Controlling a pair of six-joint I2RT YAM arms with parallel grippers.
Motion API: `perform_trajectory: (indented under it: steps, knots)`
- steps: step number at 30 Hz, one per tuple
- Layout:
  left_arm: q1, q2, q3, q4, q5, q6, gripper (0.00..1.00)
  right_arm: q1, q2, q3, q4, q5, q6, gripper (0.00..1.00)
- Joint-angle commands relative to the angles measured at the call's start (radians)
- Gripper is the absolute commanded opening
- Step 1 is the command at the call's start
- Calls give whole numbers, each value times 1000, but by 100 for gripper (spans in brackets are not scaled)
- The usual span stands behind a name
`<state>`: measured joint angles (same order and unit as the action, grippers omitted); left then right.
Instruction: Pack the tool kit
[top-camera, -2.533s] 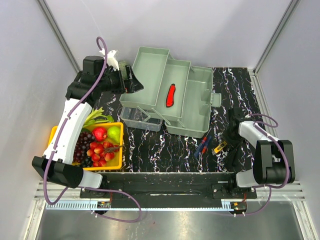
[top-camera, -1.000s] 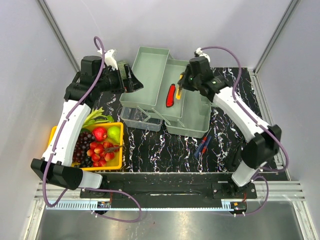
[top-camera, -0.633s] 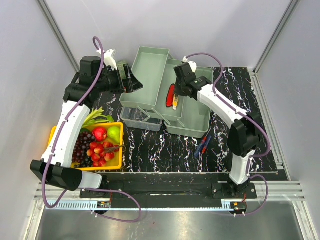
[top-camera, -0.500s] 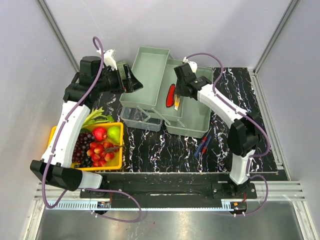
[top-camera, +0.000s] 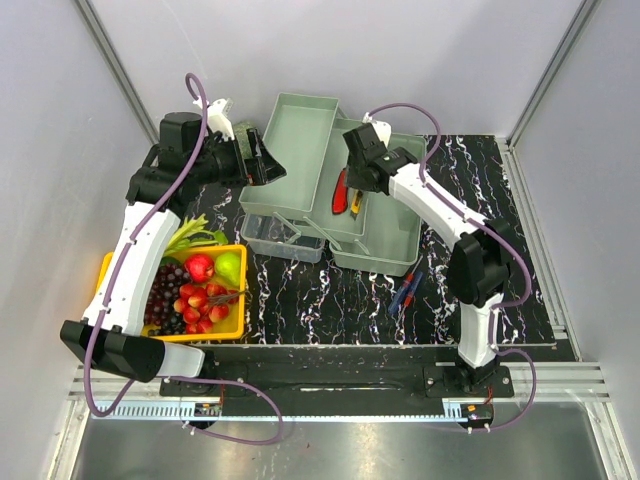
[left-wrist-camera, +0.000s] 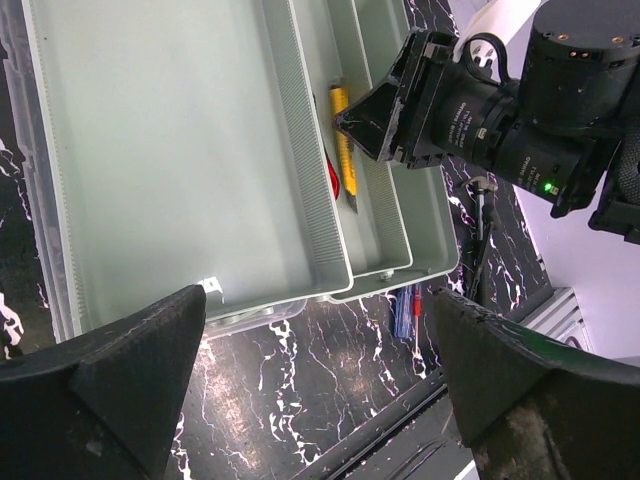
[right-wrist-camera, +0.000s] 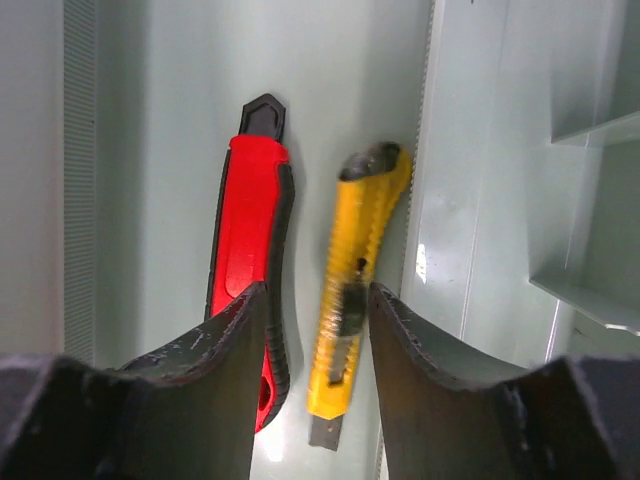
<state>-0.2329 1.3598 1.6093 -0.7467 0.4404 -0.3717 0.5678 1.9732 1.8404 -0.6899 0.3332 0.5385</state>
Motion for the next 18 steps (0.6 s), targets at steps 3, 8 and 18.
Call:
perform_trajectory:
  steps: [3, 8, 18]
  knots:
    - [4, -48, 18, 40, 14, -6, 99, 4, -117, 42, -28, 14, 0, 46]
    - [3, -50, 18, 40, 37, -1, 99, 1, -347, -162, -19, 78, 11, 48]
    - [-43, -13, 58, 40, 81, 1, 99, -103, -783, -676, -190, 193, 280, 58]
